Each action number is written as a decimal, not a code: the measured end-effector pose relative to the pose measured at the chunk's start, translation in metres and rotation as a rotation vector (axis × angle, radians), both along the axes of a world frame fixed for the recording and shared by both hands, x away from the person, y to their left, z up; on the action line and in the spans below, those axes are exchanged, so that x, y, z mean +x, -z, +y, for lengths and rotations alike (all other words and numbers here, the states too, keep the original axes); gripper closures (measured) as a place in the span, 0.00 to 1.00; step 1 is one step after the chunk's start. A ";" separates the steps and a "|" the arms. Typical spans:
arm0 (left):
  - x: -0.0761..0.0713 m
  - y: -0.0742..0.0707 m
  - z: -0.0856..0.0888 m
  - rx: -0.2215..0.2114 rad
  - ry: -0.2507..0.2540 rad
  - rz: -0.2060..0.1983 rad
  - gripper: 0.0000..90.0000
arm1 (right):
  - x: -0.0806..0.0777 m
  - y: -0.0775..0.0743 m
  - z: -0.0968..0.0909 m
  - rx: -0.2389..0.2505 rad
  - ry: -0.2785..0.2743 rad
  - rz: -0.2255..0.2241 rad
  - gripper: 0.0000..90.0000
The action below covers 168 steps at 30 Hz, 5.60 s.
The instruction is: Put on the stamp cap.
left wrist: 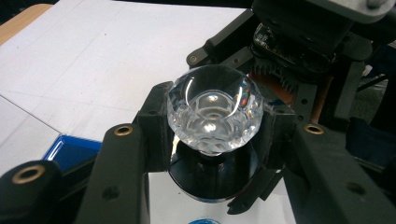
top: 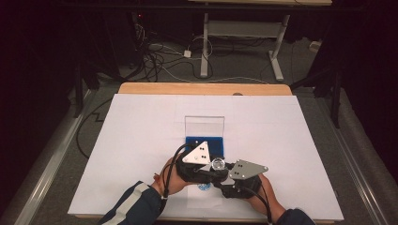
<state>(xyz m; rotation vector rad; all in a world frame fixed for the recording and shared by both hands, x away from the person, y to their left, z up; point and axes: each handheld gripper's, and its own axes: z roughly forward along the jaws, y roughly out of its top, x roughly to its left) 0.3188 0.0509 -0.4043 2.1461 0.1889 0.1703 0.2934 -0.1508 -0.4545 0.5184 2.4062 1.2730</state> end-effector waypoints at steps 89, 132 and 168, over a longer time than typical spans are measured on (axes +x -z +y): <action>-0.002 0.002 -0.001 -0.004 -0.002 -0.025 0.60 | 0.002 0.003 -0.002 0.024 0.013 0.065 0.42; 0.005 -0.008 0.025 -0.029 -0.057 -0.030 0.60 | 0.000 0.001 -0.028 -0.048 0.048 0.034 0.23; 0.019 -0.015 0.061 -0.043 -0.143 -0.039 0.60 | -0.011 -0.010 -0.096 -0.006 0.186 -0.039 0.23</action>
